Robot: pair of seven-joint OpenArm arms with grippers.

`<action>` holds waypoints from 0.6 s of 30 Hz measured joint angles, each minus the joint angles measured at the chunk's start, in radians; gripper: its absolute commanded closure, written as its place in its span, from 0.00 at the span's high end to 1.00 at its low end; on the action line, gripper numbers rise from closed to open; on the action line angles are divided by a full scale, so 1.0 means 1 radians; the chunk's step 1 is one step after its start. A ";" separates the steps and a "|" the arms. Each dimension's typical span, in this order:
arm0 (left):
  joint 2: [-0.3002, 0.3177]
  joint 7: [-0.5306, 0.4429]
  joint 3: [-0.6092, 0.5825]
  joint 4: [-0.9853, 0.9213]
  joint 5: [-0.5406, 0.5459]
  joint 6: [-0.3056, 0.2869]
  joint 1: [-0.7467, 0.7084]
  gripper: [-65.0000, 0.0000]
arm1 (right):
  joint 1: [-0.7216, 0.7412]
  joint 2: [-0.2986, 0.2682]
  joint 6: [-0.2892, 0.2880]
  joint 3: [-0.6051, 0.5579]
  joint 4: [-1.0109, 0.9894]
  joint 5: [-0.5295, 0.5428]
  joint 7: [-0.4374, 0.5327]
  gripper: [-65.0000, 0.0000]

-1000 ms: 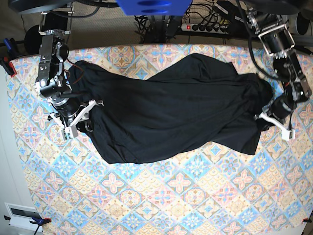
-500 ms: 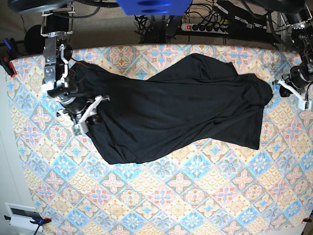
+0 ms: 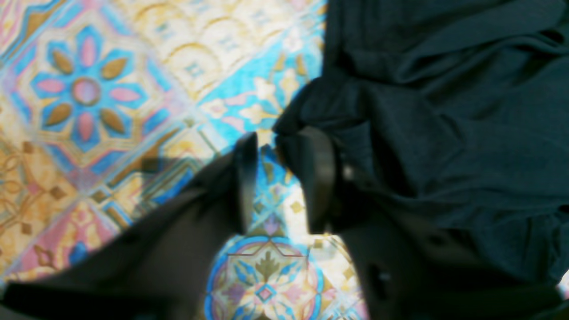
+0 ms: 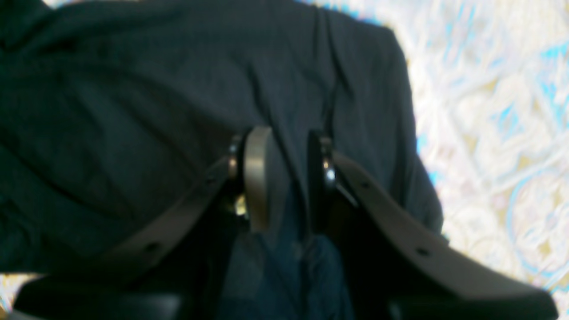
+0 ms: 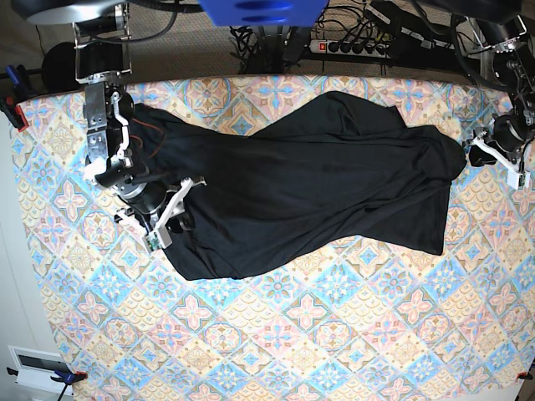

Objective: Layout the t-shirt on the table in an organized manner, then fold the t-shirt properly
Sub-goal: 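Adjust the left gripper's grasp on the shirt corner and pull outward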

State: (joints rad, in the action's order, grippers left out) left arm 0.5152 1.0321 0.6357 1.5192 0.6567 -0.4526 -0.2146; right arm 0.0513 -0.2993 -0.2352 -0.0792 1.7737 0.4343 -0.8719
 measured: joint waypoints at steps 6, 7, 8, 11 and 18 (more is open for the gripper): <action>-0.001 -0.003 -0.006 0.000 0.005 0.000 0.001 0.49 | -0.008 -0.003 0.000 0.000 0.002 0.000 -0.011 0.21; -0.003 -0.003 -0.015 0.000 0.001 0.000 0.002 0.49 | -0.006 -0.002 0.000 0.000 0.002 0.000 -0.010 0.21; -0.008 -0.003 -0.032 0.000 -0.007 0.001 0.007 0.49 | -0.005 -0.002 0.000 0.000 0.002 0.000 -0.008 0.21; -0.028 -0.007 -0.097 0.000 0.003 -0.001 0.010 0.48 | -0.005 0.000 0.000 0.000 0.003 0.000 -0.008 0.21; -0.028 -0.006 -0.180 0.000 -0.031 -0.001 0.007 0.27 | -0.006 -0.002 -0.001 0.000 0.005 0.000 -0.008 0.21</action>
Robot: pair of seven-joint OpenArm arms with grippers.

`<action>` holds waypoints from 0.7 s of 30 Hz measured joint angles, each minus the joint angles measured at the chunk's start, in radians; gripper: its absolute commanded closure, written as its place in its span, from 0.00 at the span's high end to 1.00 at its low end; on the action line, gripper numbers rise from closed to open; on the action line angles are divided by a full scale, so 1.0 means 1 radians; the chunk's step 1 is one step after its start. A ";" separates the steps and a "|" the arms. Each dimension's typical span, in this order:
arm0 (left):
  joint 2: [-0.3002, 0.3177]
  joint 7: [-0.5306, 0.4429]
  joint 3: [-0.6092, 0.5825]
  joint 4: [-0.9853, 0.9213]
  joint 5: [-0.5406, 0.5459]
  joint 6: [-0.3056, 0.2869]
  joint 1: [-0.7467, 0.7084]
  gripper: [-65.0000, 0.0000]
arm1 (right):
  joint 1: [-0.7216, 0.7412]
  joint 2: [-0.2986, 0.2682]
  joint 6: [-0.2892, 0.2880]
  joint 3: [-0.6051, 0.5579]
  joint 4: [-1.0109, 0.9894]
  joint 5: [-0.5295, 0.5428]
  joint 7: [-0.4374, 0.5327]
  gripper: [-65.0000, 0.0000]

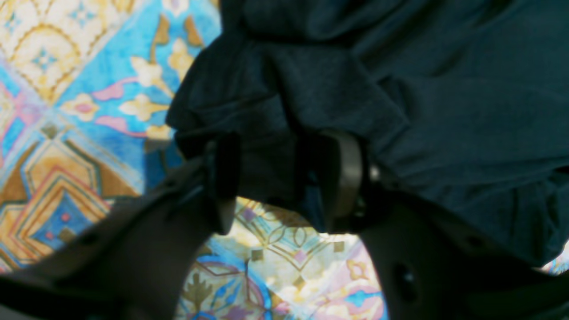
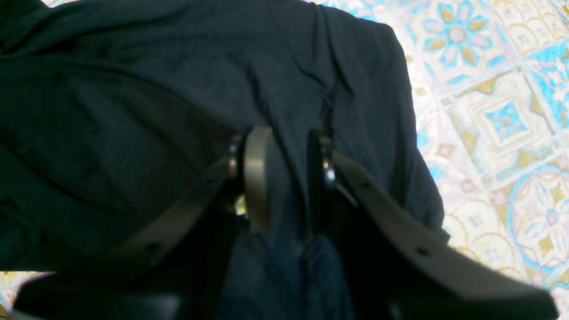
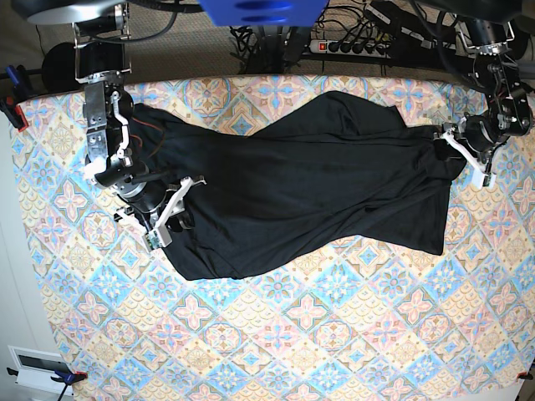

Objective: Layout the t-shirt on the table in an organized manner, then fold the t-shirt properly
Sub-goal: 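Adjust the left gripper's grasp on the shirt corner and pull outward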

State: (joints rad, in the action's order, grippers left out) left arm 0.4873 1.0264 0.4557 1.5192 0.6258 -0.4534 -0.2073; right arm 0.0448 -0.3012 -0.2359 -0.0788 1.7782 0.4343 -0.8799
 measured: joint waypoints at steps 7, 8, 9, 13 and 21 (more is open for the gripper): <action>0.014 0.005 0.016 0.019 0.025 -0.001 -0.050 0.01 | 0.000 0.000 0.000 0.004 0.001 0.000 0.000 0.21; 0.017 0.004 0.041 0.049 0.038 -0.003 -0.083 0.00 | 0.000 0.000 0.000 0.004 0.001 0.000 -0.001 0.21; 0.022 0.003 0.076 0.089 0.069 -0.003 -0.127 0.00 | 0.000 0.000 0.001 0.003 0.001 -0.001 0.000 0.21; 0.034 0.010 0.138 0.201 0.163 -0.002 -0.248 0.00 | -0.001 0.001 0.001 0.001 0.001 -0.002 -0.004 0.21; 0.082 0.011 0.215 0.303 0.237 -0.041 -0.484 0.00 | 0.001 0.002 0.000 0.004 0.001 0.003 0.005 0.21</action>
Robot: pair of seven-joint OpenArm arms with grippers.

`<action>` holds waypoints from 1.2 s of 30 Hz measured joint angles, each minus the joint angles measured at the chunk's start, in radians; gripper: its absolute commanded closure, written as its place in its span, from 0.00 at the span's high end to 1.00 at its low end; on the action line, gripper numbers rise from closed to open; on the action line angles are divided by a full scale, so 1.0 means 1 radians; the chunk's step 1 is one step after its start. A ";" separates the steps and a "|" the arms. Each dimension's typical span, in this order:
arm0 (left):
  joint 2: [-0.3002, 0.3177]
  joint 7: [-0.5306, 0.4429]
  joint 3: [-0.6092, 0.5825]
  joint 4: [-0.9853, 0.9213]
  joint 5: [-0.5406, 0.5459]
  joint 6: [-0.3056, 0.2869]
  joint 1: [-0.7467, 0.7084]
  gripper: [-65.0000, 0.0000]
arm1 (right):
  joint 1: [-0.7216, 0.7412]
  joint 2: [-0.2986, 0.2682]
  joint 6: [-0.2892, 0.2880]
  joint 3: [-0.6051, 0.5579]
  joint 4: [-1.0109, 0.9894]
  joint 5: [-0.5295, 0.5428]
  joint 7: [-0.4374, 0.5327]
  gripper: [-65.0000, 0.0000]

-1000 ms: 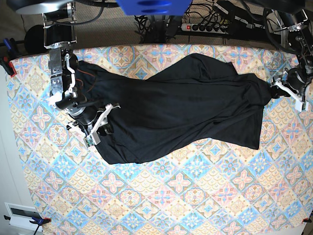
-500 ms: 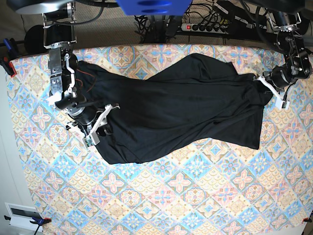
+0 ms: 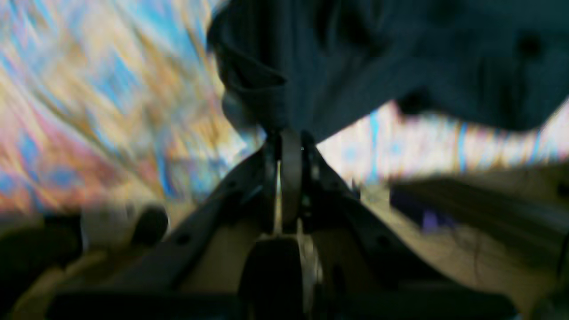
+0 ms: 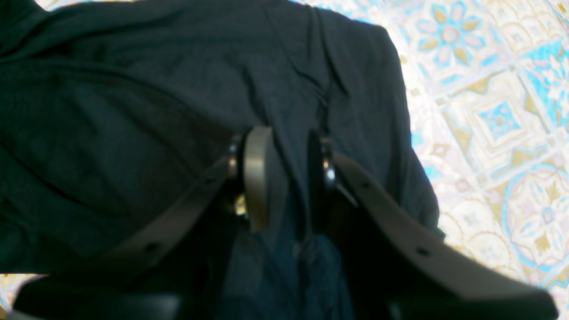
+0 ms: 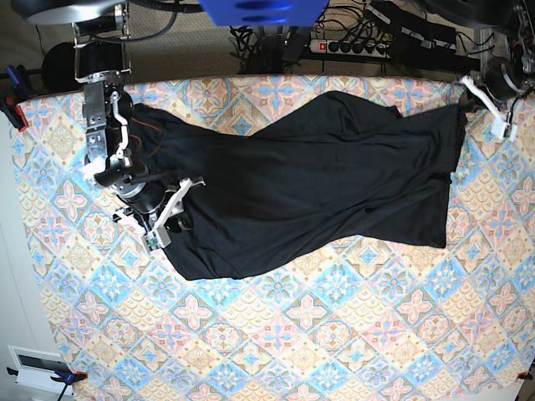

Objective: Layout the t-shirt on the table in an organized manner, then fold the t-shirt properly
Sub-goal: 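Adjust the left gripper's grasp on the shirt corner and pull outward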

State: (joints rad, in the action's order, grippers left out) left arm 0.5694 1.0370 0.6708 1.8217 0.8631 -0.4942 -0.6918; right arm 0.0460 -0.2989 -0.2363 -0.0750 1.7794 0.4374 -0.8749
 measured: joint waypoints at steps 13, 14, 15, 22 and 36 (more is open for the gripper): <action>0.064 -0.023 0.014 0.012 -0.053 -0.083 -0.105 0.00 | -0.001 -0.001 0.001 -0.002 0.000 0.000 -0.001 0.21; 0.064 -0.017 0.015 0.013 -0.072 -0.083 -0.093 0.00 | -0.001 0.000 0.001 -0.002 0.000 0.000 -0.001 0.21; 0.062 -0.013 0.015 0.012 -0.083 -0.082 -0.074 0.00 | -0.002 0.000 0.000 -0.002 0.000 0.000 -0.001 0.21; -0.044 -0.006 0.052 0.009 -0.090 -0.079 0.127 0.10 | -0.002 0.000 0.001 -0.003 0.000 -0.002 -0.002 0.21; -0.239 -0.002 0.057 -0.213 -0.408 -0.049 0.641 0.35 | 0.000 0.000 0.000 -0.001 0.001 -0.001 0.000 0.21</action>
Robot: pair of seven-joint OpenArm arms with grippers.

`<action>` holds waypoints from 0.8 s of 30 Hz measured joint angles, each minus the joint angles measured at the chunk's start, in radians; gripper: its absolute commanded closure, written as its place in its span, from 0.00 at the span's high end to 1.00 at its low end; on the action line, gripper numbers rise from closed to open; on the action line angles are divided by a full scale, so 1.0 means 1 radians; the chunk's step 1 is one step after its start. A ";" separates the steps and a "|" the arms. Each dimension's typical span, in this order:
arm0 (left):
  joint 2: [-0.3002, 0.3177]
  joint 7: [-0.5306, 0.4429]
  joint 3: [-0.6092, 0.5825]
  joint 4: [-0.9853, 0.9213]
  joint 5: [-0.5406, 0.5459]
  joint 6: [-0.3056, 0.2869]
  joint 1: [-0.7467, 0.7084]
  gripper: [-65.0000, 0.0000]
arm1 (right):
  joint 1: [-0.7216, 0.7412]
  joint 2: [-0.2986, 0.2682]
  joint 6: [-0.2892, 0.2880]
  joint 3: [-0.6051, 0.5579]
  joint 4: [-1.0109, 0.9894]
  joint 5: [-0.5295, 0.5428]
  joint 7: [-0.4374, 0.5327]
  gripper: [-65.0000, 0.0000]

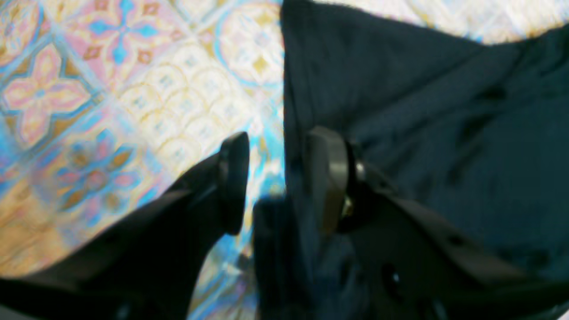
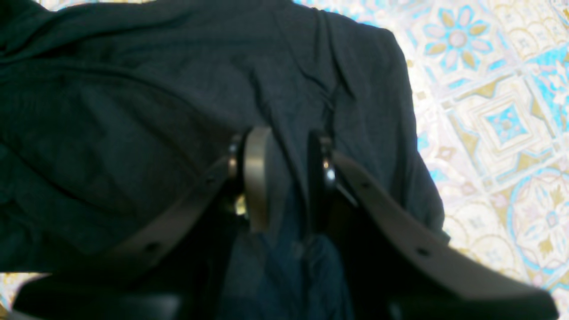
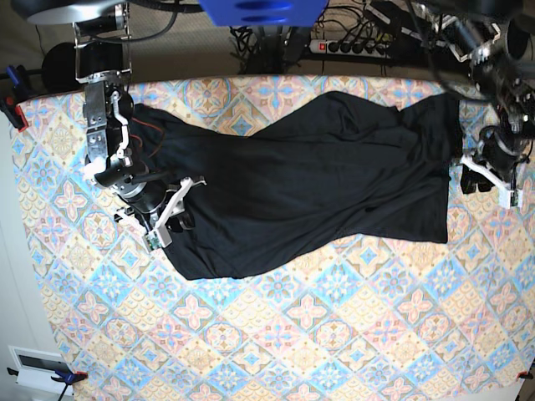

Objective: Layout the t-shirt on the table in an organized manner, then fold the t-shirt properly
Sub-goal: 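Adjust the left gripper's grasp on the shirt corner and pull outward, then drag the shirt edge with the right gripper away from the left gripper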

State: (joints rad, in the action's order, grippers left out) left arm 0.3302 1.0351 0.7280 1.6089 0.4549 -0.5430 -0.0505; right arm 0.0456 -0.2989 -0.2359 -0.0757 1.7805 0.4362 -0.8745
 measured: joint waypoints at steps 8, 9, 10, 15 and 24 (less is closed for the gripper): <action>0.003 -0.010 0.005 -0.343 -0.029 0.004 0.231 0.35 | 0.008 0.000 0.000 -0.001 -0.006 0.005 0.002 0.21; 0.001 -0.027 0.004 -0.375 -0.034 0.004 0.254 0.35 | 0.007 0.000 0.000 -0.001 -0.008 0.008 0.003 0.21; 0.003 -0.055 0.005 -0.420 -0.032 0.005 0.282 0.35 | 0.008 0.000 0.000 -0.001 -0.019 0.005 0.004 0.21; 0.003 -0.164 0.003 -0.634 -0.043 0.010 0.343 0.36 | 0.005 0.000 0.000 -0.001 -0.045 0.005 -0.003 0.21; -0.034 -0.419 0.006 -0.826 -0.209 0.039 0.424 0.35 | 0.005 0.000 0.000 -0.001 -0.045 0.005 0.002 0.21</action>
State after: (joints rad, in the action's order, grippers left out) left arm 0.2966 0.6159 0.7341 0.7834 0.2459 -0.5045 0.3737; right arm 0.0505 -0.2993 -0.2356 -0.0765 1.7359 0.4416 -0.8726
